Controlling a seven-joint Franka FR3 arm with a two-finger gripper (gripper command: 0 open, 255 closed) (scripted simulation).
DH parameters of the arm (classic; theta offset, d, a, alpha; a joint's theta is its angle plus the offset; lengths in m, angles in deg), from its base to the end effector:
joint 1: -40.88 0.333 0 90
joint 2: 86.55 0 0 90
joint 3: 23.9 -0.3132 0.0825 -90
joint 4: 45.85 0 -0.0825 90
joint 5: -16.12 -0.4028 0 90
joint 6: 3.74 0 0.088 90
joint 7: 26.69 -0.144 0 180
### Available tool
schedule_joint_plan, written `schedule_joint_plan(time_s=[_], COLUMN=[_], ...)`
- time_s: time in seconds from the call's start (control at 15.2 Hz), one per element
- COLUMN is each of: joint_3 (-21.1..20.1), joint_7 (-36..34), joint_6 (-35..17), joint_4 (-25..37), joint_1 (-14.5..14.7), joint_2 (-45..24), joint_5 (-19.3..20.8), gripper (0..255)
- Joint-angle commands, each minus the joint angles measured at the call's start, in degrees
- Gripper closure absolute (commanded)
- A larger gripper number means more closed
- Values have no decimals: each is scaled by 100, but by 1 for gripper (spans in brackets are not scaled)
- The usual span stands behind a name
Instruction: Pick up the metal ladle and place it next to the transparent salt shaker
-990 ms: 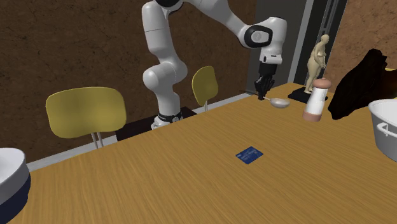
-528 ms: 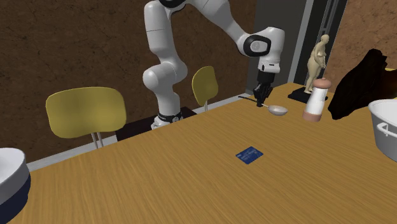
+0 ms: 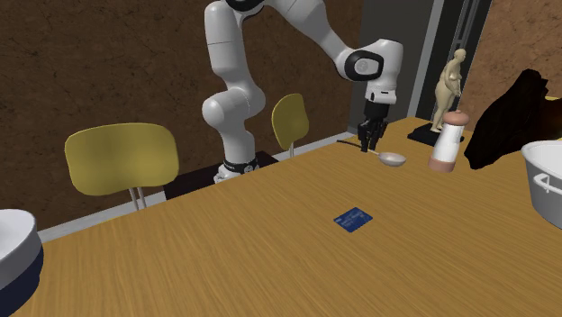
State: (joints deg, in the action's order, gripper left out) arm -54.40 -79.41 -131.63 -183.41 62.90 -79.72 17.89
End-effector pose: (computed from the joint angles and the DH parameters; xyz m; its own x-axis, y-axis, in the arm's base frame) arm 0.2989 0.3807 0.2976 0.9996 0.0125 0.0257 0.0098 -0.9945 0.1039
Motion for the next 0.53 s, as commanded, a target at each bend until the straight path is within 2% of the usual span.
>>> schedule_joint_plan(time_s=[0.0, 0.26, 0.46], joint_3=[0, 0, 42], joint_7=[0, 0, 149], joint_6=[0, 0, 608], joint_4=[0, 0, 326], joint_1=[0, 0, 43], joint_2=[0, 0, 326], joint_5=[0, 0, -196], gripper=[0, 0, 0])
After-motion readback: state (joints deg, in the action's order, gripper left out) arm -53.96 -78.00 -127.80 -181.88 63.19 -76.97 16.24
